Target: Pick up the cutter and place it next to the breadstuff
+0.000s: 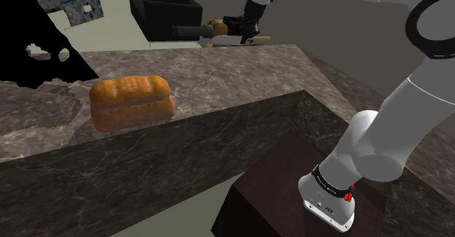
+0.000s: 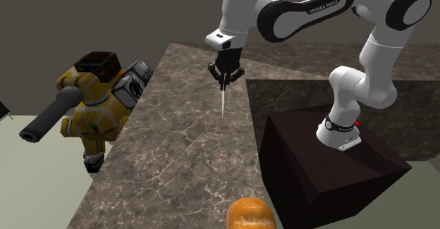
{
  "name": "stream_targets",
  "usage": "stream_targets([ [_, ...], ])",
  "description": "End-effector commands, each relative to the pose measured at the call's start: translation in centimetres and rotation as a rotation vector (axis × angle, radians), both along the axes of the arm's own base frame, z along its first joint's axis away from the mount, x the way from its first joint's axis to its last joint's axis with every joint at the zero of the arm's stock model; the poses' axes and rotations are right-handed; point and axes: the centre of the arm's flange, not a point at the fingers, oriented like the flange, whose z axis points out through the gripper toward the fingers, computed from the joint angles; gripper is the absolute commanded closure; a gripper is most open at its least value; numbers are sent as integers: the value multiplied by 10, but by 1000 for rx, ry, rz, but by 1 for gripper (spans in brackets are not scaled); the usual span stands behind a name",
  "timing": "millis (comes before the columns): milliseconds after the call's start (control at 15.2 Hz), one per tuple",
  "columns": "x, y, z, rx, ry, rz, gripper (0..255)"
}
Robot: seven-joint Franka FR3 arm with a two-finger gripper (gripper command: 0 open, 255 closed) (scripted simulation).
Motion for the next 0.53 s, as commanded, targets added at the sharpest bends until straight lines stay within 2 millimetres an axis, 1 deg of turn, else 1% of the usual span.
stream_targets([
  [0, -7, 25, -1, 0, 0, -2, 255],
  [462, -38, 112, -1, 0, 0, -2, 255],
])
